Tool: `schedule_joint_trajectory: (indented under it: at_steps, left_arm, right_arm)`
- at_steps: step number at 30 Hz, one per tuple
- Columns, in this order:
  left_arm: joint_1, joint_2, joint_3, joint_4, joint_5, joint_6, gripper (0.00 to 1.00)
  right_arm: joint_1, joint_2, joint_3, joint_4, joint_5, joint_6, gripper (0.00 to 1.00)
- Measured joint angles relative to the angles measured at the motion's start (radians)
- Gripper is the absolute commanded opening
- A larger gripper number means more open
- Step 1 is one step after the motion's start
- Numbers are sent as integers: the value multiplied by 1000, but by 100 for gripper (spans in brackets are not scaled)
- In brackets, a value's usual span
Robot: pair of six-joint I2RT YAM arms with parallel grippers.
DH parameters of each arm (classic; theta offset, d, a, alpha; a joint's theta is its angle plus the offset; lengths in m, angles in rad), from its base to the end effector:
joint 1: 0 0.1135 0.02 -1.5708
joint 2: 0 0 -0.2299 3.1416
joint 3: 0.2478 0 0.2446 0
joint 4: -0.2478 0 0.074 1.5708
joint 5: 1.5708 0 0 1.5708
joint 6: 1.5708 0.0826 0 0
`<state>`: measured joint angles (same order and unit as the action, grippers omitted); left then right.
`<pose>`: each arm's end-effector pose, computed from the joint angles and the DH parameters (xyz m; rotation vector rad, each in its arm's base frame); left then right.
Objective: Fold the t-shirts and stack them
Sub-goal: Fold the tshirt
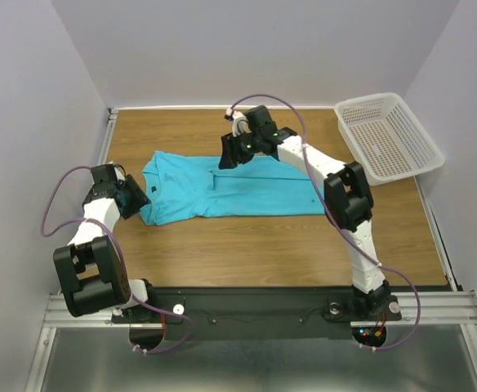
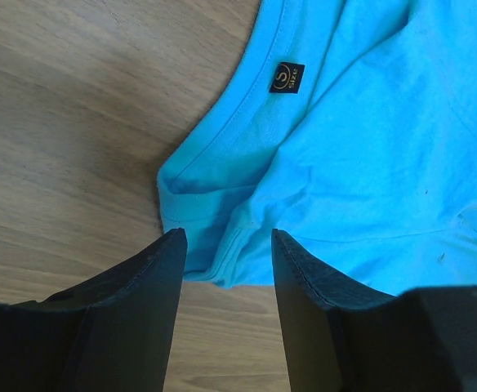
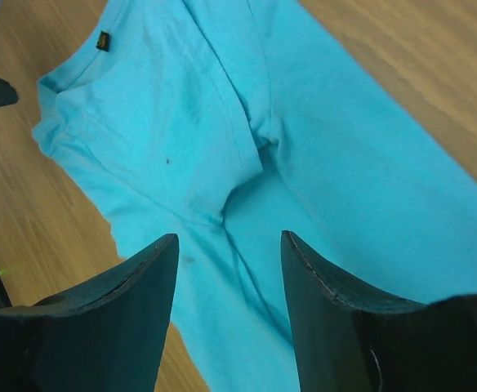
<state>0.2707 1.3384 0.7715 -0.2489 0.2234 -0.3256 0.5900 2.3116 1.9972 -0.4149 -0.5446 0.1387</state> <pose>0.2990 0.0640 0.1479 -0.5973 2.3039 -0.2925 0.4142 0.3288 0.1705 -0.8144 2.2315 0.9908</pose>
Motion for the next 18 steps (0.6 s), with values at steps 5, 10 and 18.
schedule_joint_trajectory:
  at_steps: [5, 10, 18]
  left_arm:
    - [0, -5, -25, -13, 4, -37, 57]
    - [-1, 58, -26, -26, 36, -44, 56]
    - [-19, 151, -21, -25, 58, -48, 15]
  right_arm:
    - [-44, -188, -115, 12, 3, -80, 59]
    - [-76, -303, -188, 21, -8, -126, 60]
    - [-156, -363, -301, 20, -35, -146, 60]
